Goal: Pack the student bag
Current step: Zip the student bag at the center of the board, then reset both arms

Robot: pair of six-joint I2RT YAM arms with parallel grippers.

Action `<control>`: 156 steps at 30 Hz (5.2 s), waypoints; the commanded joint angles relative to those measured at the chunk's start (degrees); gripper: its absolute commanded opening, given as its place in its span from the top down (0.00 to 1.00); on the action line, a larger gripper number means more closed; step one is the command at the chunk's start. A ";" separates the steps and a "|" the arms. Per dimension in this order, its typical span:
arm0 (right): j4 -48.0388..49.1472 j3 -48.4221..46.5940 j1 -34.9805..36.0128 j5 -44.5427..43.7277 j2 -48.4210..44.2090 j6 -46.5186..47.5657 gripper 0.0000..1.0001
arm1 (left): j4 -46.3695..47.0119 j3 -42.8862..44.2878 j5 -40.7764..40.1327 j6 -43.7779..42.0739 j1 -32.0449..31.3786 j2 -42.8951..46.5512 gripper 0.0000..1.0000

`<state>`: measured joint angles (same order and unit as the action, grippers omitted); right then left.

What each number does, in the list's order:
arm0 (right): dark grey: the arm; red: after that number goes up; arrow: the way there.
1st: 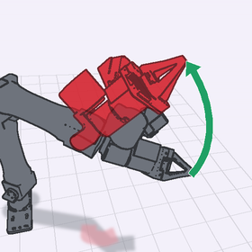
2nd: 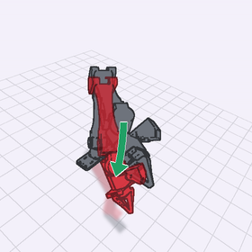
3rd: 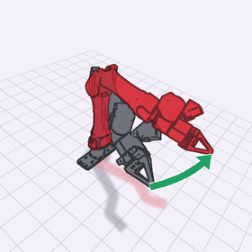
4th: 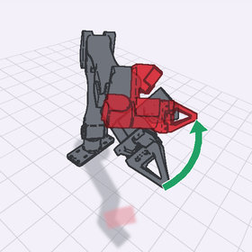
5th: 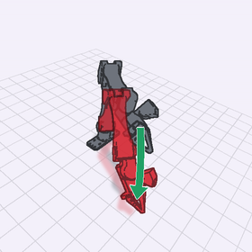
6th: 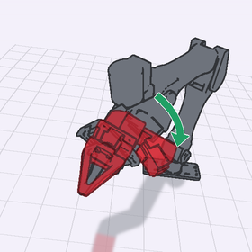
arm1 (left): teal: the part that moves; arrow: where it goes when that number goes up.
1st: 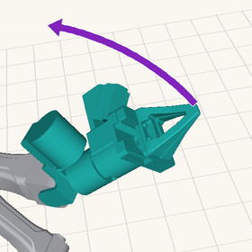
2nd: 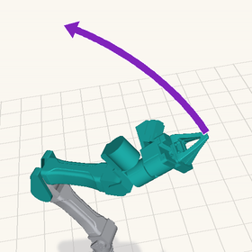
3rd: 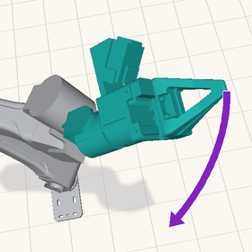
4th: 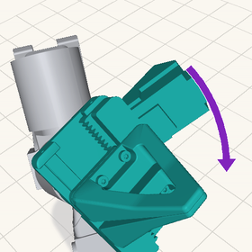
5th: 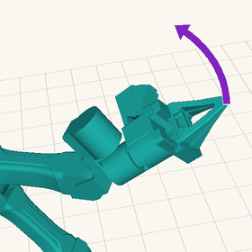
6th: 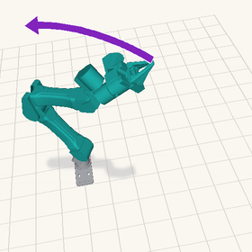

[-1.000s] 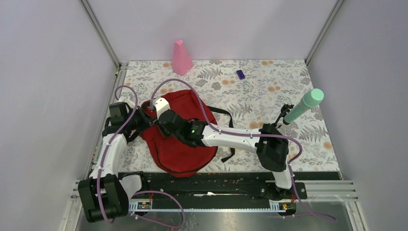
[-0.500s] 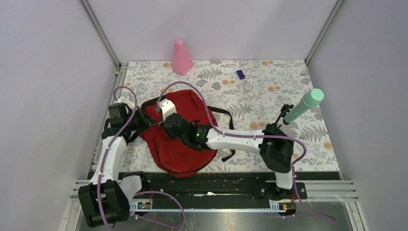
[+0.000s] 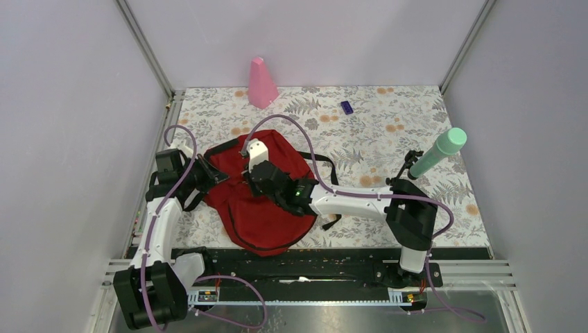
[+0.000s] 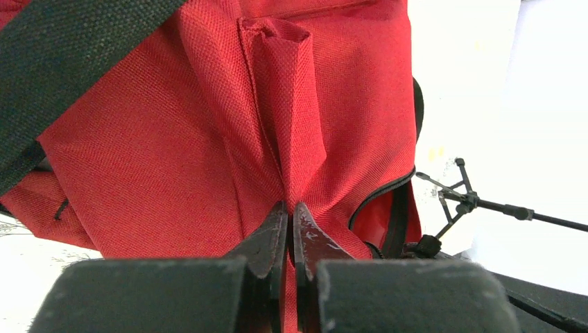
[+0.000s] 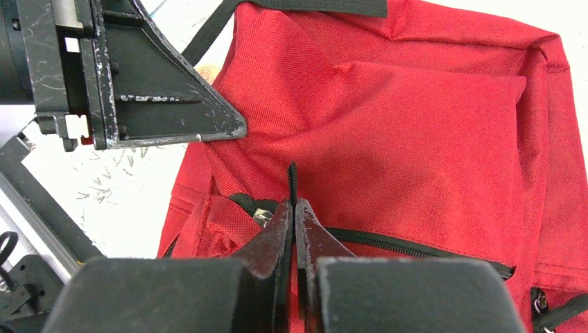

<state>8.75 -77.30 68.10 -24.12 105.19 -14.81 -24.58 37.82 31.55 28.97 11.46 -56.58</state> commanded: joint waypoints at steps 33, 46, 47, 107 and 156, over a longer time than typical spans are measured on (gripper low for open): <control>-4.37 -5.10 -3.55 2.59 -3.81 -2.19 1.00 | -0.73 -11.39 -3.94 10.83 -17.79 29.22 0.20; -4.31 -4.88 -3.67 4.15 -3.57 -2.98 1.00 | 1.90 -9.61 -9.03 10.05 -19.87 20.99 0.42; -4.05 -4.76 -3.67 4.68 -3.58 -2.88 1.00 | 2.84 -9.28 -9.19 9.97 -20.02 20.37 0.42; -5.89 9.77 -16.88 -8.57 -3.35 -1.77 1.00 | 3.94 -4.67 -14.40 8.10 4.82 8.42 1.00; 5.86 21.01 -20.37 12.04 -45.69 18.06 0.00 | 19.23 7.80 -27.34 -16.37 -10.06 28.52 0.01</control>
<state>6.02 -59.37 48.18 -13.76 60.62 1.72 -9.30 48.18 2.63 13.04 1.54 -30.33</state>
